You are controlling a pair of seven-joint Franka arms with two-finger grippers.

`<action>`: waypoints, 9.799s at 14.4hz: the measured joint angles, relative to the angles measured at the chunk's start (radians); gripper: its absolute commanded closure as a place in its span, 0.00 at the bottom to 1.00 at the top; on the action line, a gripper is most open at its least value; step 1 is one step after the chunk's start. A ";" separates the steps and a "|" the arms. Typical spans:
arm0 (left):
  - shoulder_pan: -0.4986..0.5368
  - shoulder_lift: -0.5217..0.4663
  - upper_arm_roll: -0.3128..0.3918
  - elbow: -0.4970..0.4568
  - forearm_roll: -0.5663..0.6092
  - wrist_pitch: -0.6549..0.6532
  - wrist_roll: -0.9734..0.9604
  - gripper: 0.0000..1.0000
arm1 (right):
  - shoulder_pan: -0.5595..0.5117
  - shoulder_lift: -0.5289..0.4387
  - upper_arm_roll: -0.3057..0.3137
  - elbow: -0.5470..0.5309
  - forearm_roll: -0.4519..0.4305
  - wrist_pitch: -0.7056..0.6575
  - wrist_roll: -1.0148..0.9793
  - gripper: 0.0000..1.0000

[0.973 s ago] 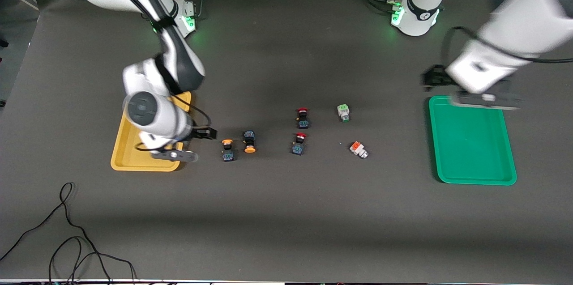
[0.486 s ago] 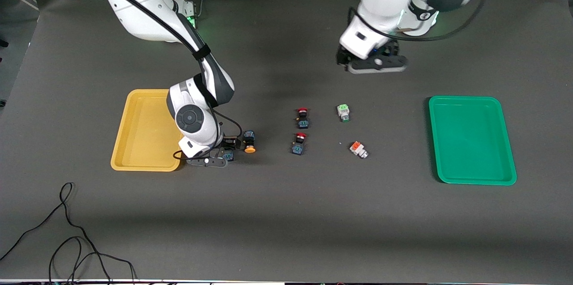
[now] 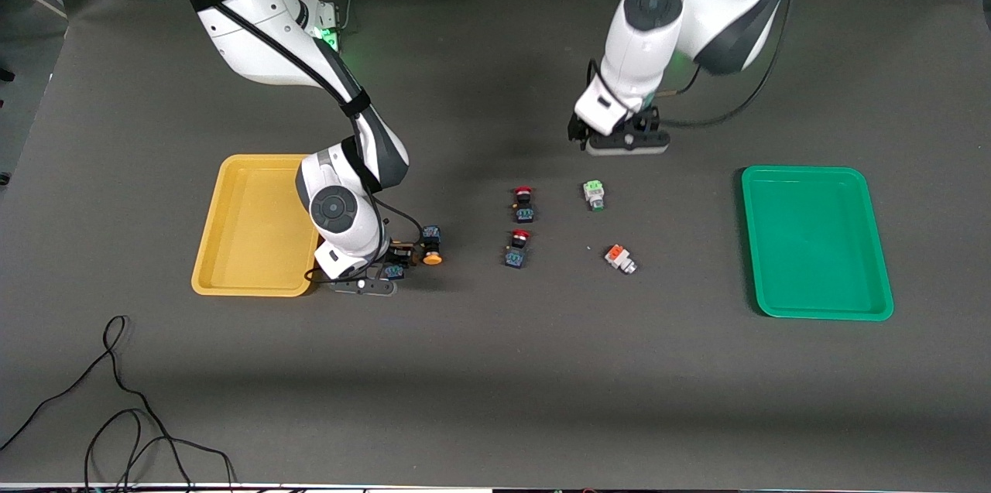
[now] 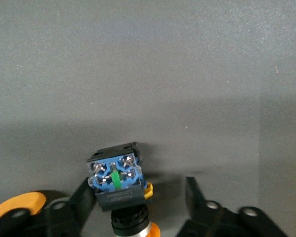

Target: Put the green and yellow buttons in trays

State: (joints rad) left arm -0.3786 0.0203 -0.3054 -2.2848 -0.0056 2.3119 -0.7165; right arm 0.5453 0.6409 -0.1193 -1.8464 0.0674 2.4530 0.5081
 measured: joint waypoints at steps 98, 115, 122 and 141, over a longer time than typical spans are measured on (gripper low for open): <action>0.689 0.273 -0.048 0.505 0.139 -0.516 0.468 1.00 | 0.403 -0.125 -0.811 -0.207 0.375 -0.205 -0.850 1.00; 0.986 0.422 -0.013 0.201 0.266 0.099 0.875 0.00 | 0.454 -0.060 -0.776 -0.299 0.603 -0.064 -0.963 0.00; 0.981 0.387 -0.024 0.442 0.267 -0.295 0.877 0.00 | 0.543 -0.102 -1.134 0.069 0.501 -0.700 -0.904 0.00; 0.401 0.043 0.233 0.711 0.032 -0.846 0.785 0.00 | 0.809 -0.106 -1.649 0.396 0.365 -1.126 -0.882 0.00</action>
State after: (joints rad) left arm 0.0222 0.0632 -0.0727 -1.5743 0.0265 1.4655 0.0683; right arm 1.3547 0.5352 -1.7680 -1.4506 0.4323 1.3268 -0.3743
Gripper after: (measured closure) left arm 0.000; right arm 0.000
